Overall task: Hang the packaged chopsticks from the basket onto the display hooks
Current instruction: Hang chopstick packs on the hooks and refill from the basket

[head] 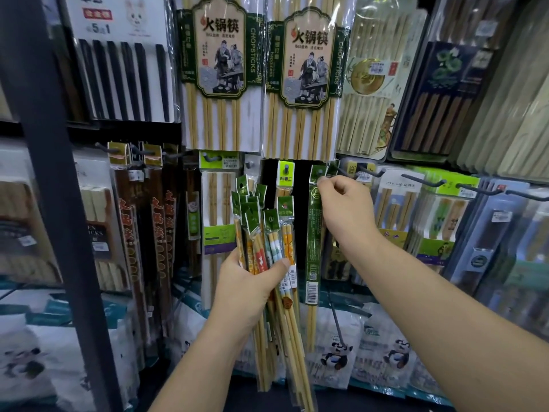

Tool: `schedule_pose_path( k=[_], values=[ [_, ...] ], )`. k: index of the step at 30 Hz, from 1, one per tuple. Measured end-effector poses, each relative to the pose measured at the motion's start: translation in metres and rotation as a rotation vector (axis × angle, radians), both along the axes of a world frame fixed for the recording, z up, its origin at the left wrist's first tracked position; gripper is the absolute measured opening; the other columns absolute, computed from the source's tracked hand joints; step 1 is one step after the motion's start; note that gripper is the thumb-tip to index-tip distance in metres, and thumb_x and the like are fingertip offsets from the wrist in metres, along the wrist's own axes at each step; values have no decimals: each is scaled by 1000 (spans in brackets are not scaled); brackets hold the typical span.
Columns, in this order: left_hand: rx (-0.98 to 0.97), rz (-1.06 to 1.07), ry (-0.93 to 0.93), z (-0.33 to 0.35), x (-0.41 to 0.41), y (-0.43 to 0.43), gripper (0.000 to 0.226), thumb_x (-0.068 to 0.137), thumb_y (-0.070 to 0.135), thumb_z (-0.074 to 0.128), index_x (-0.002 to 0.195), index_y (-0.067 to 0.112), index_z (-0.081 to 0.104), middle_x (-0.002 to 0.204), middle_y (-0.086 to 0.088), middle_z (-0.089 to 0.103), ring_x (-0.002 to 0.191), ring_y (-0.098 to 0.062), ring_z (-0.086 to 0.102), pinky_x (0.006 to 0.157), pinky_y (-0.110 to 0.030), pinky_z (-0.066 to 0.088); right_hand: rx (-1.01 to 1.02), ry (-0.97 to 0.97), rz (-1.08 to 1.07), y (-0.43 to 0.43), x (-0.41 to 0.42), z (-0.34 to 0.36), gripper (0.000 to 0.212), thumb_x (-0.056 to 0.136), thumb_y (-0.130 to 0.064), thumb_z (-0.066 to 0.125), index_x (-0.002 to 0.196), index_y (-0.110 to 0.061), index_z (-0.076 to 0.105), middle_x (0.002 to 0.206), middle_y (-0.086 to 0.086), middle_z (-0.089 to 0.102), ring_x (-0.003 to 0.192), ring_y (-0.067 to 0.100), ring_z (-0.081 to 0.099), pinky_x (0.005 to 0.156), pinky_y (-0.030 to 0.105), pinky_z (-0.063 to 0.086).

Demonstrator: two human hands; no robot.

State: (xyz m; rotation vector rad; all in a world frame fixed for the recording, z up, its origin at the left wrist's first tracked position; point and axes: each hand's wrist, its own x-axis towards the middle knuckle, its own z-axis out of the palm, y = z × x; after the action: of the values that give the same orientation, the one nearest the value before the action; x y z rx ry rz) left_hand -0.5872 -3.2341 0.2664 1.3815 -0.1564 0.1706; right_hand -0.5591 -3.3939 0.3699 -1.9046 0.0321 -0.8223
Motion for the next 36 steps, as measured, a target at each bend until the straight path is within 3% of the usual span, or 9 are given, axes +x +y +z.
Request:
schedule_pose_path(
  k=[5,8,11,14,16,20,26,34,36],
  values=[
    [-9,7,-11,2,-2,0,25,80,21,88,93,24,68,78,14,76,69,-4,72,49,-10,49,14,27,-12,1,7,-5,52,105,-33,51,58,-18,34,43,-12,30,47,10,32,58,30,30],
    [-2,6,-19,2,-3,0,25,80,20,89,93,25,68,79,13,77,69,-4,73,50,-10,50,64,55,-22,2,1,-12,40,103,-40,53,71,-18,55,63,-6,55,63,15,52,62,31,40],
    [-3,4,-27,2,-3,0,25,80,19,89,94,25,69,80,13,77,70,-4,73,52,-10,50,74,47,-59,2,-14,-22,30,101,-41,57,86,-15,65,80,0,65,74,11,59,63,26,42],
    [-4,-16,-29,2,-3,-1,24,80,20,88,96,23,71,84,8,79,74,-8,75,55,-12,53,80,68,73,9,-28,-31,34,100,-40,59,85,-12,71,81,8,70,71,15,63,70,27,48],
    [3,-31,-37,2,-3,-2,24,80,20,88,97,22,72,87,6,79,78,-10,76,59,-13,54,17,119,195,15,-36,-34,27,99,-41,61,84,-22,74,81,-3,71,75,5,65,74,27,49],
    [3,-65,-41,2,-5,-5,26,81,20,88,102,21,72,90,3,80,81,-14,77,62,-17,56,-127,92,197,17,-38,-32,25,101,-31,60,80,-22,72,74,2,65,62,4,56,63,25,48],
    [10,-46,-15,0,-3,-2,27,79,23,89,98,19,70,88,1,79,80,-16,76,63,-19,55,88,0,147,7,-29,-12,30,105,-28,54,80,-15,65,52,-16,44,47,0,40,47,10,36],
    [-16,-52,-11,0,-5,-2,25,80,18,88,96,18,69,83,5,78,73,-9,74,55,-10,51,113,3,69,7,-14,-1,38,104,-29,53,78,-1,59,49,-12,36,50,7,36,61,27,39],
    [-17,-53,-10,0,-6,-1,24,80,19,88,96,19,70,84,5,78,73,-8,74,55,-10,51,123,0,61,7,-13,-2,39,104,-28,54,70,-7,56,47,-13,35,48,6,35,61,27,38]
  ],
)
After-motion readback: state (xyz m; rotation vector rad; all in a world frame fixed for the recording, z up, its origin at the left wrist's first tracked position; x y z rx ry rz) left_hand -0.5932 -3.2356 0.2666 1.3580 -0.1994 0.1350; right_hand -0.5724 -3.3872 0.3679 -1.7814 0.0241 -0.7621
